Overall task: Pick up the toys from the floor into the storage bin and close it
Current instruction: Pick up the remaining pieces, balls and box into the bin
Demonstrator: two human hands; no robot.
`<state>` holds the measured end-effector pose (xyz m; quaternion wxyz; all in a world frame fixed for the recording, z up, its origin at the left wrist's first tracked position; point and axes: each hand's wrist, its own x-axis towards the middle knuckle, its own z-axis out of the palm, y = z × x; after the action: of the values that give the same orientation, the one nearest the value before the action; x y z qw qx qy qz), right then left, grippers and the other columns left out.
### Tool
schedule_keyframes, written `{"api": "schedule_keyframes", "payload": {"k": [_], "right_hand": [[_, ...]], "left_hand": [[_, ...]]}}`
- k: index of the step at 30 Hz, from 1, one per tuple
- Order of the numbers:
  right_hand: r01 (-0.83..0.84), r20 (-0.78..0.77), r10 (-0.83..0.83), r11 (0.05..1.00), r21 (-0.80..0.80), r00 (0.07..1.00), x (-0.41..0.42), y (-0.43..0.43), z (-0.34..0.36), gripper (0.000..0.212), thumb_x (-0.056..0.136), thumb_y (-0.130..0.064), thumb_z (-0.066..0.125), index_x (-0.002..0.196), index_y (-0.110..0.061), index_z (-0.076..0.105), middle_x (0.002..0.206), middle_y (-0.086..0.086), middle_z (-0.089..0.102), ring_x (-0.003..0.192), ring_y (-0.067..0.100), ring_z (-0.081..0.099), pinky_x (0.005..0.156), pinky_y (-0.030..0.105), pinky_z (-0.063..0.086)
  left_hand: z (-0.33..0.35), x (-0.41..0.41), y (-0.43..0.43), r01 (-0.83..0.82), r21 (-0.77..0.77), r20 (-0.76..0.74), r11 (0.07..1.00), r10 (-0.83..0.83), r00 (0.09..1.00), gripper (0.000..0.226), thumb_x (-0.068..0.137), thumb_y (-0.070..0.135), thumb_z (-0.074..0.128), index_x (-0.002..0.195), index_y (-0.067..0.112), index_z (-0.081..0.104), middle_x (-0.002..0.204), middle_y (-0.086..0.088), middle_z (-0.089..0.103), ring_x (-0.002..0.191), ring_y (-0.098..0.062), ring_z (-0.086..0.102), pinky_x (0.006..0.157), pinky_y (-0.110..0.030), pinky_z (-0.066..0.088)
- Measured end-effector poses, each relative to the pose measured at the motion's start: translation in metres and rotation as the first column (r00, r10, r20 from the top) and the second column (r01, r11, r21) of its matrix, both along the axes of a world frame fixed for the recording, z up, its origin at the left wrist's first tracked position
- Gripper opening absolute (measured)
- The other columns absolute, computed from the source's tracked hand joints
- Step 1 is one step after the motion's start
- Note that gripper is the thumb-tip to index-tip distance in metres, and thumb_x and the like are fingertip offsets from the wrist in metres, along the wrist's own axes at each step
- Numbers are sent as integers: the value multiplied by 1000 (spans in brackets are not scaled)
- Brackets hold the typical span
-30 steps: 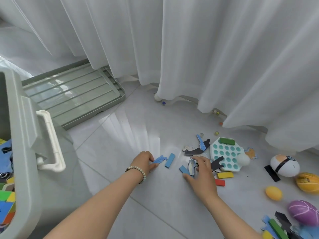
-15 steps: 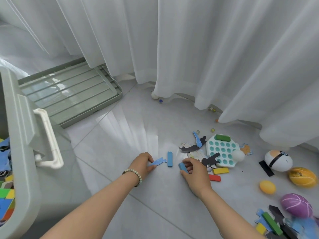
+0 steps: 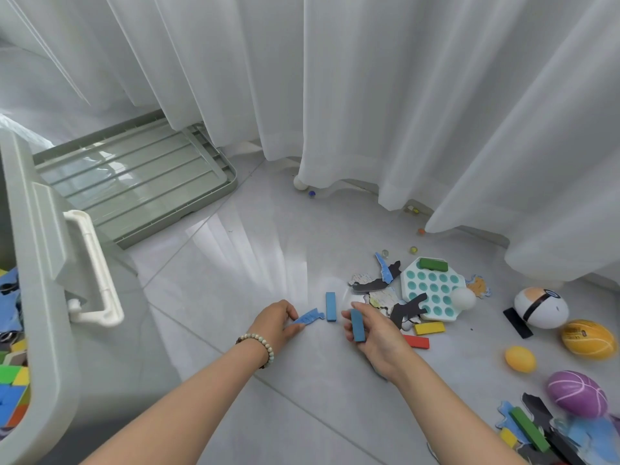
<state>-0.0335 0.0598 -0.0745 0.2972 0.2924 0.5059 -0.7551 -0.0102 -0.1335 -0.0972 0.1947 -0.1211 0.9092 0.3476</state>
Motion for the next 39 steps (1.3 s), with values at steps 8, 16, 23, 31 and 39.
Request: {"api": "schedule_keyframes", "payload": {"k": [8,16,23,31,39], "right_hand": [[-286,-191,440,800,528,878,22,-20,-18,29,80,-26,72,107,-22,63,103,-12,58,96,10,54,81,26,44],[-236,-242,451,769,594,859,22,-18,-14,29,83,-21,70,110,-21,59,112,-10,56,109,9,47,86,16,35],[-346,-276,600,714,609,751,14,-38,-11,49,85,-26,67,131,-26,51,131,-7,52,127,10,43,94,12,33],[-416,-164,679,603,681,716,-1,-55,-22,37,86,-17,62,121,-24,59,129,-5,56,123,11,49,97,18,35],[-325,-145,473,767,553,869,3,-50,-11,13,79,-15,72,88,-14,63,87,-3,57,73,5,53,59,13,39]], "left_hand": [[-4,16,4,-30,167,24,985,26,999,23,87,16,61,72,25,47,62,7,35,55,-6,34,57,-10,32],[-1,13,-6,-304,129,-51,944,312,949,32,78,27,73,99,21,50,66,3,37,55,-8,36,52,-15,31],[-3,9,-16,-250,115,-15,961,254,967,25,72,35,78,77,22,57,56,5,37,50,-9,34,51,-19,30],[0,10,-17,-172,-20,-20,985,172,985,39,72,47,74,69,27,41,57,8,38,50,-7,35,48,-20,27],[1,29,-14,-119,-15,-108,993,117,987,27,76,45,69,91,32,52,60,10,35,54,-2,37,52,-17,28]]}}
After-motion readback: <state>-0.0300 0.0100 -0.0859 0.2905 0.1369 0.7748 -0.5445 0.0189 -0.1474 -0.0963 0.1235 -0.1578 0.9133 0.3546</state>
